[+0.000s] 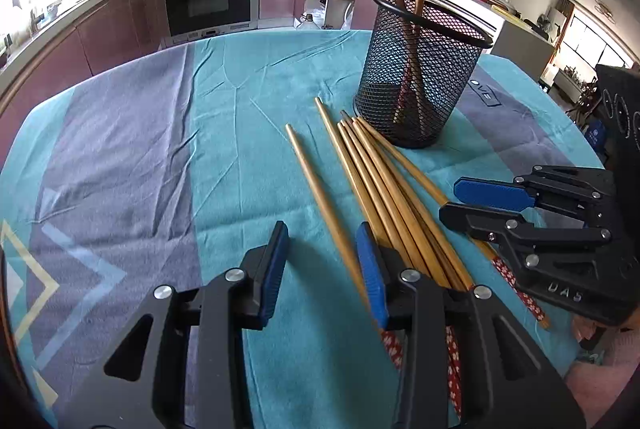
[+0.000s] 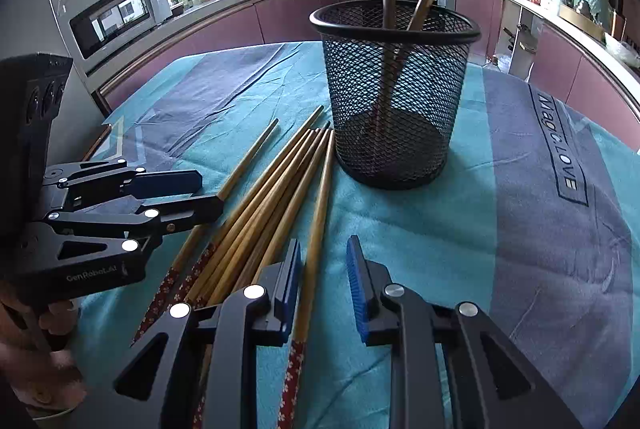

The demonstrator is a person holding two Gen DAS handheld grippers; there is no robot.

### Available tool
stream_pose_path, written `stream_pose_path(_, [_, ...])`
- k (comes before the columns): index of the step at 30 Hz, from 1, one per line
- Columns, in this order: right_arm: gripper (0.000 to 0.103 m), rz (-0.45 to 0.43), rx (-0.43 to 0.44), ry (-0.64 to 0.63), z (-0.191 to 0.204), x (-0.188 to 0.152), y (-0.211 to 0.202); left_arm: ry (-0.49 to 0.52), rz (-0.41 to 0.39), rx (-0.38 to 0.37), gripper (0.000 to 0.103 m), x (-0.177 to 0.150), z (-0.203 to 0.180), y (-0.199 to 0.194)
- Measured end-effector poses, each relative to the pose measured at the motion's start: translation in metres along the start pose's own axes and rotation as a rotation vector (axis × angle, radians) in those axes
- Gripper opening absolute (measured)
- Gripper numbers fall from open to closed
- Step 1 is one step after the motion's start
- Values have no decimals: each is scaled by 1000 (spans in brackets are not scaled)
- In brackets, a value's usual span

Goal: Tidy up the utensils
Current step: 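Lower the left tool to the chopstick pile and grasp another chopstick, then lift the chopstick upright and lower it into the mesh cup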

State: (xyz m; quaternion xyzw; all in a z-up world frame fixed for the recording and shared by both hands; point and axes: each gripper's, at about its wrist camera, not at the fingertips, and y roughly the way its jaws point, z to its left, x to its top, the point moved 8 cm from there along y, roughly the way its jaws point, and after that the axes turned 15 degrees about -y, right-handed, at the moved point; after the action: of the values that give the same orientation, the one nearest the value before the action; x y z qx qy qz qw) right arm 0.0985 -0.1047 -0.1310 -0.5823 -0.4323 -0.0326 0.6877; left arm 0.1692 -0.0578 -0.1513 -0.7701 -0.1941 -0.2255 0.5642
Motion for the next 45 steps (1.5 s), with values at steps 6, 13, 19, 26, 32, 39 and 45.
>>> stream_pose_path(6, [23, 4, -12, -12, 0, 5, 4, -15, -5, 13, 28, 7, 0, 7])
stream_pose_path(13, [15, 5, -7, 0, -2, 7, 5, -63, -10, 14, 14, 10, 6, 9])
stream_pose_path(19, [6, 1, 31, 29, -6, 6, 4, -94, -13, 11, 9, 11, 8, 9])
stream_pose_path(26, [5, -13, 66, 49, -8, 3, -3, -89, -21, 0, 7, 7, 7, 3])
stream_pose_path(32, [5, -43, 93, 50, -7, 4, -15, -82, -46, -19, 7, 9, 4, -11])
stream_pose_path(39, [5, -100, 135, 56, -6, 9, -34, -83, -71, -59, 7, 11, -1, -27])
stream_pose_path(45, [5, -143, 143, 58, -5, 14, -48, -77, -94, -78, 7, 16, -7, -40])
